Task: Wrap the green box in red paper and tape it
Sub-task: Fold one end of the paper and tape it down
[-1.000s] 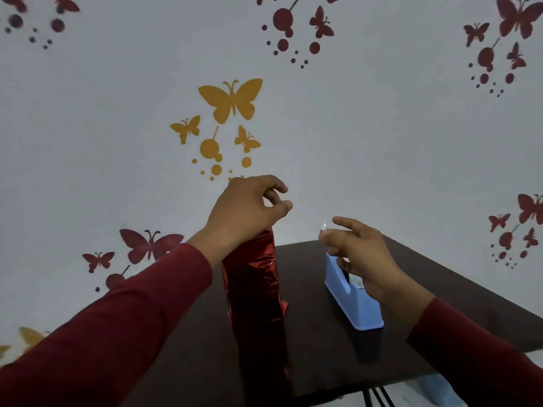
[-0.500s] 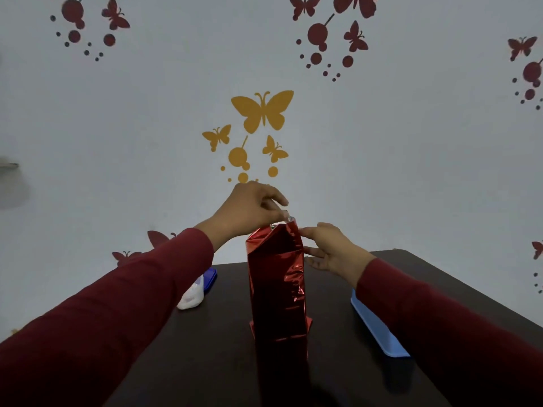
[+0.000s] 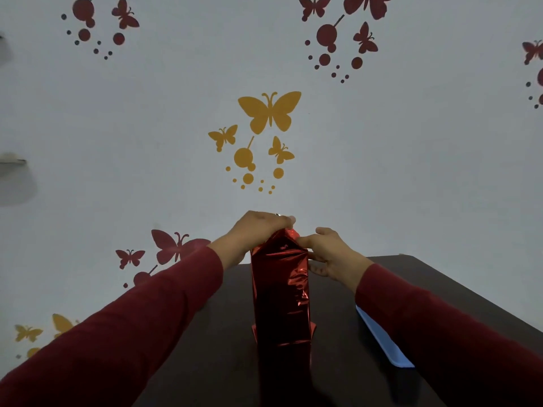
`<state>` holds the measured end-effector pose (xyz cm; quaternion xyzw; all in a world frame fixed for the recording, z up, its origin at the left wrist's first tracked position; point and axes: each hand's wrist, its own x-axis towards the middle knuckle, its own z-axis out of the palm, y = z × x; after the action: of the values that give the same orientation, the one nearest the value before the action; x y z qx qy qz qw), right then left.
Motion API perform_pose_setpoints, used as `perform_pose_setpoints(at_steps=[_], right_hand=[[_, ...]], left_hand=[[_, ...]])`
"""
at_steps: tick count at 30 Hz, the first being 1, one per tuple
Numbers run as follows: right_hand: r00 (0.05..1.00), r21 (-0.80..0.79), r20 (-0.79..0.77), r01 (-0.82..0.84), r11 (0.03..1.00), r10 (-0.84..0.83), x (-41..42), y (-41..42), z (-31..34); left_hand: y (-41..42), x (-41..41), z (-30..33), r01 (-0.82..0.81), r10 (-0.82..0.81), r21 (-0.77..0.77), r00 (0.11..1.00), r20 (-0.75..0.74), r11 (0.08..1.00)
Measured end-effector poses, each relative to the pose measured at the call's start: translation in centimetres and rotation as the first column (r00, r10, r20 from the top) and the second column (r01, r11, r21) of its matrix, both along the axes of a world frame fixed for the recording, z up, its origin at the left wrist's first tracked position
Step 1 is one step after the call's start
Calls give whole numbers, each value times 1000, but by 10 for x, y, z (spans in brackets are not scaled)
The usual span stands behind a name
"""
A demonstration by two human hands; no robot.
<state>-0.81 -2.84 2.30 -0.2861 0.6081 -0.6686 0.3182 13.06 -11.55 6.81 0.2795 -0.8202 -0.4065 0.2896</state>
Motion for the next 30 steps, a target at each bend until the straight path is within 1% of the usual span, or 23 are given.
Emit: perform_pose_setpoints(at_steps=[3,5,6,7,8,9,10,13,15,17,18,20,22,23,25,27,28,29,30], right_hand=[[1000,9,-8,6,1000,-6,-2,-2,-2],[1000,11,-4,0,1000,0,-5,-2,-3],[1000,12,-2,-1,1000,1,-6,-2,-3],[1000,13,3,-3,1000,3,-7,-2,-3],[1000,17,3,-7,1000,7,-8,-3,-3],[1000,19,5,-15,1000,14,-9,-5,-3],[1000,19,7,-22,1000,21,-8,-5,-2],[1000,36,18,-26,999,26,-6,-9,0],[1000,54,19,-22,998,21,-4,-12,0],[1000,60,15,-22,998,22,-4,-15,0],[1000,62,13,-22,998,21,-5,-16,0],[1000,66,7,-24,998,23,-4,-19,1],[1000,77,-7,-26,997,26,-2,-21,1],[999,85,-17,-30,996,32,-1,-21,0],[999,95,-20,-30,995,32,1,-22,0],[999,103,-27,-33,994,36,2,-22,0],[999,109,-37,-29,994,33,1,-23,0],[999,108,-43,-25,994,30,0,-24,0],[999,98,-42,-24,995,29,0,-24,1]], left_hand=[[6,2,-5,-75,72,149,997,26,986],[7,6,-12,-56,69,250,997,-46,967],[5,7,-18,-42,67,244,993,-97,969],[3,8,-26,-52,71,148,989,-128,988],[2,10,-34,-76,74,-5,986,-150,997],[1,12,-41,-100,73,-160,983,-167,982],[0,13,-48,-124,72,-271,979,-193,955],[-3,15,-62,-177,32,-463,952,-304,868],[-3,17,-71,-189,-1,-597,953,-303,780],[-5,20,-81,-182,-11,-749,970,-245,637],[-8,21,-87,-180,-18,-801,973,-231,570],[-11,23,-98,-203,-32,-862,969,-245,464],[-6,24,-106,-239,-38,-882,960,-278,407],[-2,25,-108,-257,-39,-880,954,-296,399],[4,27,-110,-270,-54,-868,946,-319,416],[10,29,-109,-277,-65,-842,936,-345,464],[13,30,-106,-292,-60,-801,925,-376,523],[17,32,-101,-312,-46,-718,901,-431,623],[18,32,-94,-330,-13,-585,863,-504,741]])
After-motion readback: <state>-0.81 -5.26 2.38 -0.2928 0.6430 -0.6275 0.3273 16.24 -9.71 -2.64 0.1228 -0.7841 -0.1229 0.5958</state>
